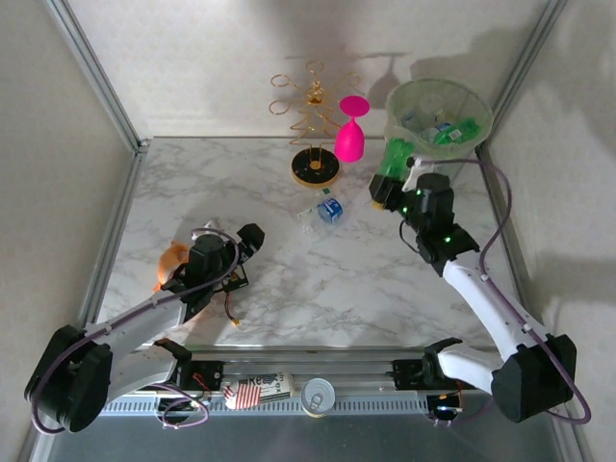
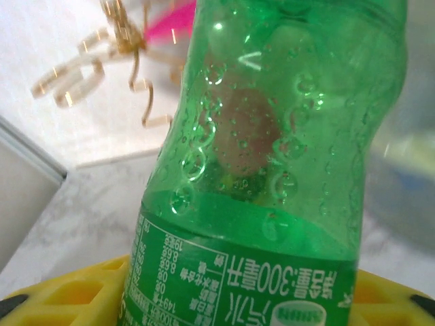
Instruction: Put the plastic bottles in the bin
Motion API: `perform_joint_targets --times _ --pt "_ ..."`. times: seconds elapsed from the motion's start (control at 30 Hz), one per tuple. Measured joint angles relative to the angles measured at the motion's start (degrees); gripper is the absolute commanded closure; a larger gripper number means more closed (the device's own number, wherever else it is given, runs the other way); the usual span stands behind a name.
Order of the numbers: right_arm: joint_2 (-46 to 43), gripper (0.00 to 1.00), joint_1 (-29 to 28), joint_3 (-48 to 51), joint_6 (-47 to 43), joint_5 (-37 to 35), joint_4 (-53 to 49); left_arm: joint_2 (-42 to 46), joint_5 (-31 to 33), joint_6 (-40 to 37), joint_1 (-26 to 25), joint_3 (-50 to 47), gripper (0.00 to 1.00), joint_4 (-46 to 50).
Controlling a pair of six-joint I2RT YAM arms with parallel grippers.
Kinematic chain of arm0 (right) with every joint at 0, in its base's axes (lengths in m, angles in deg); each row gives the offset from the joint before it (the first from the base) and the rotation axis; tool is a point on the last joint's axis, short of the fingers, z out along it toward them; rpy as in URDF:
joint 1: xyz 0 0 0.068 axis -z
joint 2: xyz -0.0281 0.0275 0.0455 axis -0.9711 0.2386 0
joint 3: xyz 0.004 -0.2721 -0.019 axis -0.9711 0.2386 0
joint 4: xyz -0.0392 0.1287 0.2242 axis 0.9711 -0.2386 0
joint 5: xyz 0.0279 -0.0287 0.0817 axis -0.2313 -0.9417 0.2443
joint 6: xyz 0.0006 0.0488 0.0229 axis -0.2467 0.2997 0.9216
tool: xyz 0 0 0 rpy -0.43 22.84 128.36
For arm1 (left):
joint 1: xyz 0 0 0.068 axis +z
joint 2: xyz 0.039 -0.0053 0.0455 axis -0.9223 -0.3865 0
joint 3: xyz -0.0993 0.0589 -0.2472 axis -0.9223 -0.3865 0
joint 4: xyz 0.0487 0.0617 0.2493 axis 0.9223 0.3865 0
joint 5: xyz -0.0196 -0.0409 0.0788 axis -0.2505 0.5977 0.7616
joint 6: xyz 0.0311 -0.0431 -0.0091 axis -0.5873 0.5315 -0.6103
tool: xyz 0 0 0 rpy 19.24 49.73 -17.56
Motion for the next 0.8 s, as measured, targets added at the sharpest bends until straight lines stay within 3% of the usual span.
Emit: perform_joint_targets --times 0.17,0.4,0.67,0.8 --pt "3.52 0.45 4.79 -11.08 -3.43 -1.92 -1.16 -4.17 -0.98 -0.35 -3.15 2.36 0.0 -0.24" --pt "16.15 0.46 13.55 -24.65 -4.24 -2.25 -3.26 -8.46 -1.22 -3.54 -6.21 7.23 0.0 1.09" --pt "29.44 0.46 17.27 -37.77 -2.95 -1.66 -7.8 -10.16 -1.38 -4.0 -7.15 7.3 0.0 0.96" --pt "34.84 0.42 18.03 -42.71 -2.27 -1.75 -10.69 -10.38 -1.77 -4.04 -7.21 7.32 0.0 1.53"
